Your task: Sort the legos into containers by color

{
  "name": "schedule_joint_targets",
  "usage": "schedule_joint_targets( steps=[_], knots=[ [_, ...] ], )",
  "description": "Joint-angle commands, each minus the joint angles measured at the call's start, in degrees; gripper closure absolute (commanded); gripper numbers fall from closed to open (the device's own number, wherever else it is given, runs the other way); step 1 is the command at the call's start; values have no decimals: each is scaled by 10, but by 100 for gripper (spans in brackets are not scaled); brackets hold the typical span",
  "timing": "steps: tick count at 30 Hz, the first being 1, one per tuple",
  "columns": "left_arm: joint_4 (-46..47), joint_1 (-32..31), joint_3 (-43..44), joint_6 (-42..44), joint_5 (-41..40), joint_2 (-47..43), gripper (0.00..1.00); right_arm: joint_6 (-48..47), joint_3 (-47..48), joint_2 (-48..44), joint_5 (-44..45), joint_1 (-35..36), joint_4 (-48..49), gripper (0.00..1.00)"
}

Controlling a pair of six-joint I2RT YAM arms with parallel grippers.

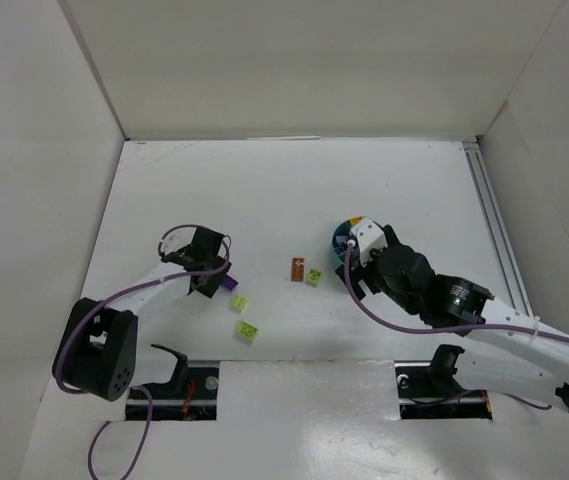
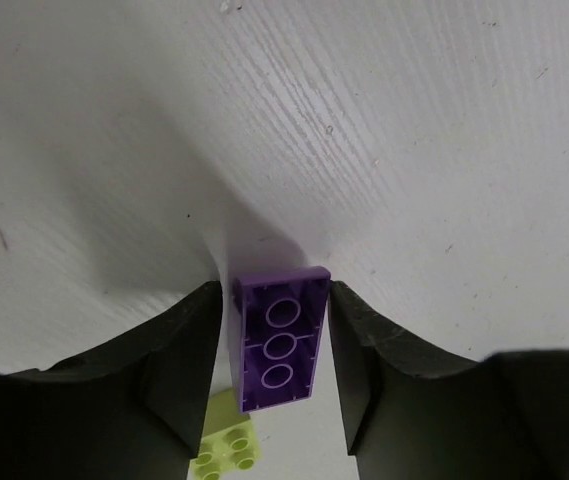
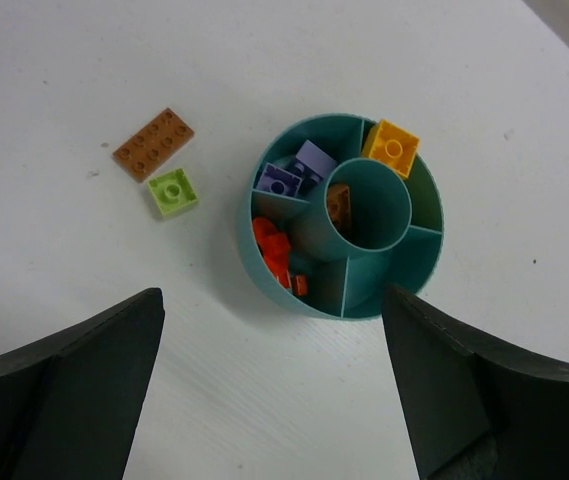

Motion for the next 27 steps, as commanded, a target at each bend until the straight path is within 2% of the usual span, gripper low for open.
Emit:
schedule_joint_targets(
  steps=[1, 7, 12, 15, 20, 22, 27],
  knots=[
    [-13, 2, 21, 15, -4, 20, 57, 29, -1, -17, 46, 1, -30, 6],
    [-1, 2, 42, 51, -10, 31, 72, 46, -1, -39, 69, 1, -57, 6],
    [-19, -33, 100, 85, -65, 19, 74, 52, -1, -71, 116, 1, -83, 5],
    [-19, -77, 158, 98, -96, 5, 74, 73, -1, -95, 140, 1, -106, 5],
    [48, -205, 248, 154, -187, 22, 74, 115, -1, -138, 205, 1, -150, 3],
    [78, -236, 295, 183, -202, 55, 74, 121, -7, -167, 205, 1, -150, 3],
    [78, -293, 405, 212, -202, 153, 74, 126, -12, -210, 215, 1, -163, 1]
  ],
)
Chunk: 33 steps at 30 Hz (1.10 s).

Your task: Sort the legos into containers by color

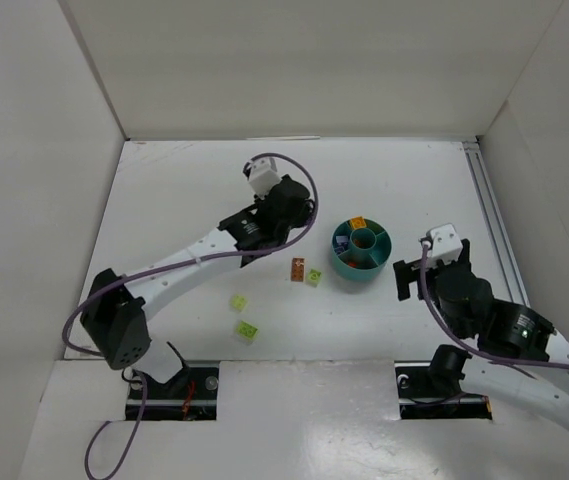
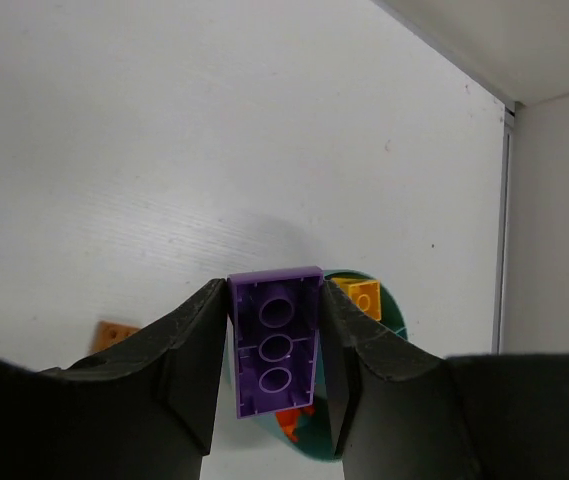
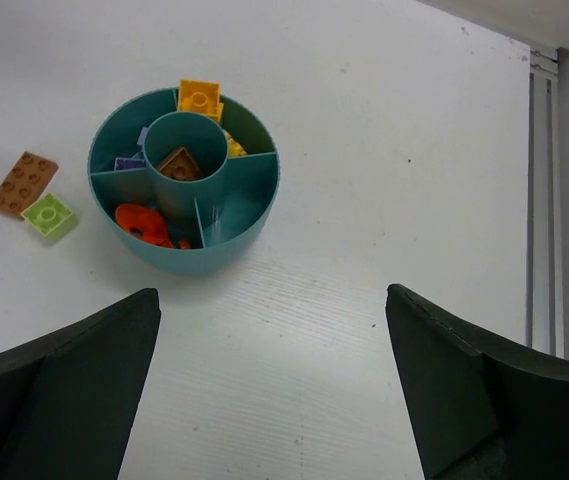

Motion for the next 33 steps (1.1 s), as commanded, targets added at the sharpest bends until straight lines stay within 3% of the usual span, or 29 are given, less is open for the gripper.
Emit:
schedule_joint_targets(
  steps=[1, 6, 12, 23, 33],
  knots=[
    [14, -22, 74, 40, -31, 73, 74, 25, 0, -24, 29, 1, -12, 1],
    [14, -35, 149, 60, -18, 155, 74, 30, 0, -29, 40, 1, -24, 1],
    [14, -40, 181, 67, -11, 208, 74, 36, 0, -29, 46, 1, -29, 1],
    [-56, -81, 253, 55, -93, 282, 74, 53, 0, -29, 56, 1, -40, 1],
    [-87, -93, 237, 24, -98, 283, 76, 64, 0, -35, 56, 1, -45, 1]
  ],
)
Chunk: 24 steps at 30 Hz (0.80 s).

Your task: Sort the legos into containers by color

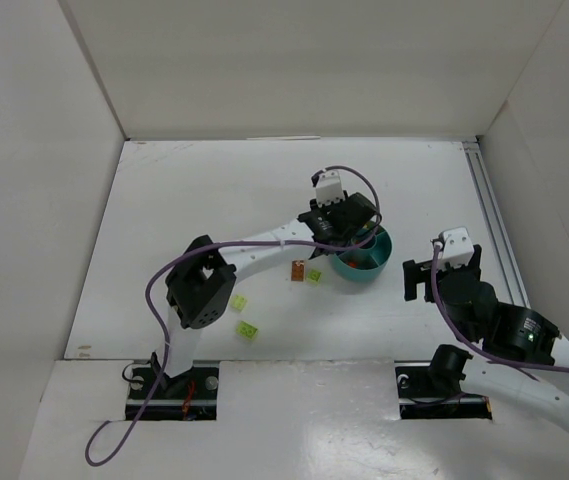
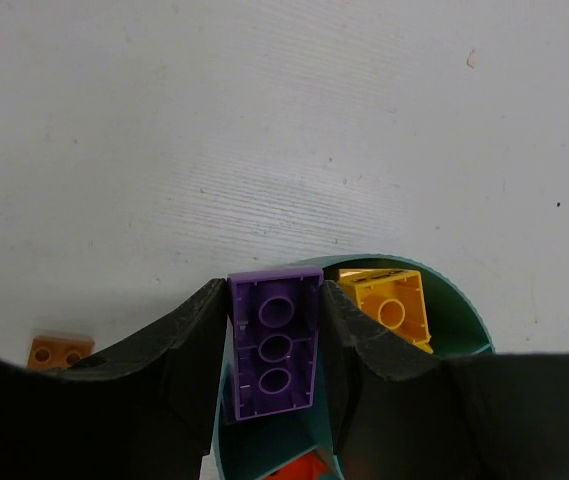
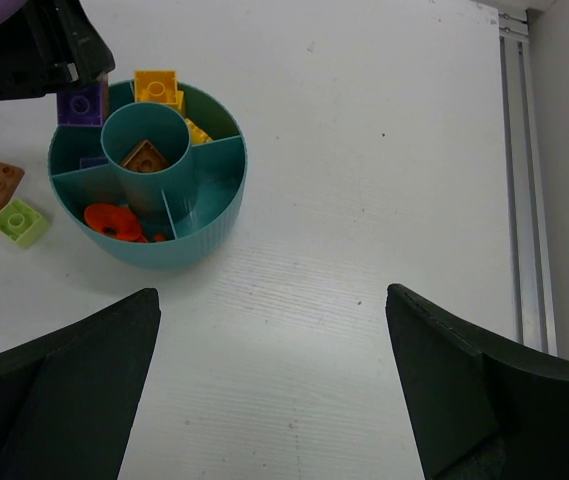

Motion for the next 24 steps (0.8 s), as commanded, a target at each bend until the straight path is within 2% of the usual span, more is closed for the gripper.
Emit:
schedule_joint_targets(
  steps=[1, 14, 20, 24],
  knots=[
    [-17, -12, 5, -16, -28, -14, 76, 13, 3, -7, 12, 1, -1, 1],
    [-42, -24, -1, -33, -56, -14, 61, 13, 3, -7, 12, 1, -1, 1],
    [-42, -29, -1, -28, -56, -25, 44, 18, -2, -7, 12, 1, -1, 1],
    [-37, -29, -6, -22, -56, -37, 43, 18, -2, -7, 12, 1, -1, 1]
  ],
)
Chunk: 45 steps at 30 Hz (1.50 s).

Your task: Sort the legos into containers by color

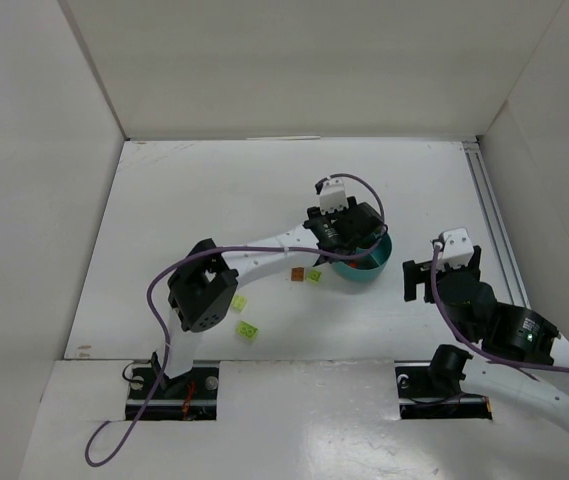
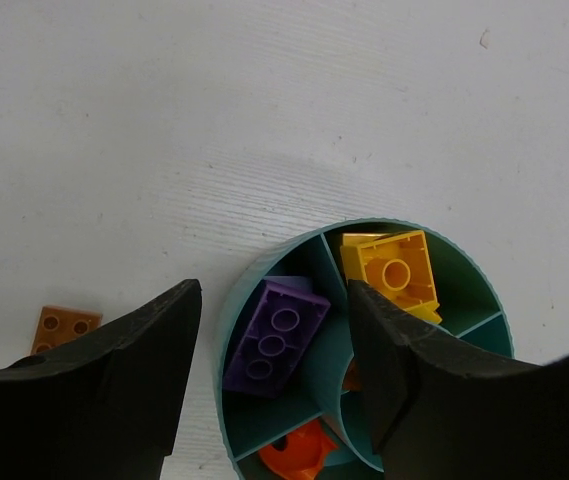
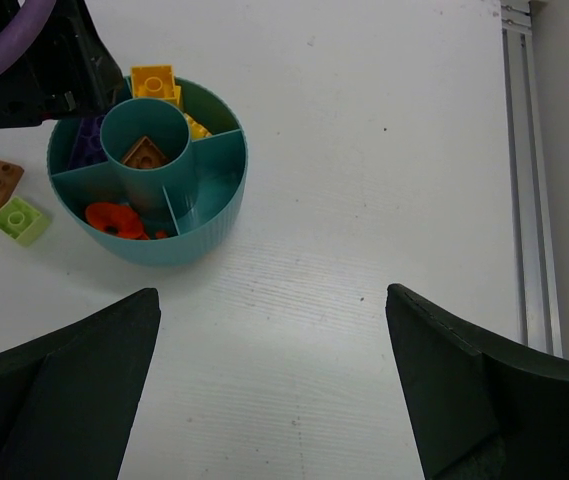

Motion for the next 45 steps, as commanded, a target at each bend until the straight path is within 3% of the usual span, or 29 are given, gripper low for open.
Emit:
schedule_joint_targets(
  steps=[1, 7, 14, 19, 24, 26, 34, 38, 45],
  knots=[
    [-6, -2, -5, 5, -19, -42, 43, 7, 1, -7, 11, 1, 4, 1],
    [5, -2, -10, 27, -19, -77, 29, 7, 1, -7, 11, 1, 4, 1],
    [4, -2, -58, 38, -38, -162, 0, 7, 1, -2, 11, 1, 4, 0],
    [-24, -2, -134, 12, -61, -255, 0, -45, 12, 45, -14, 1, 33, 0],
    [-36, 34, -259, -8, -7, -368, 0, -178, 12, 173, -150, 1, 155, 0],
    [-42, 47, -359, -32, 6, -452, 0, -240, 23, 274, -212, 1, 198, 0],
    [-98, 52, -506, -121, 46, -616, 0, -309, 23, 374, -420, 1, 372, 1],
    [-98, 57, -564, -144, 72, -680, 0, -343, 59, 453, -473, 6, 367, 1],
    [-137, 57, -582, -179, 60, -723, 0, -328, 135, 598, -428, 6, 302, 3]
  ],
)
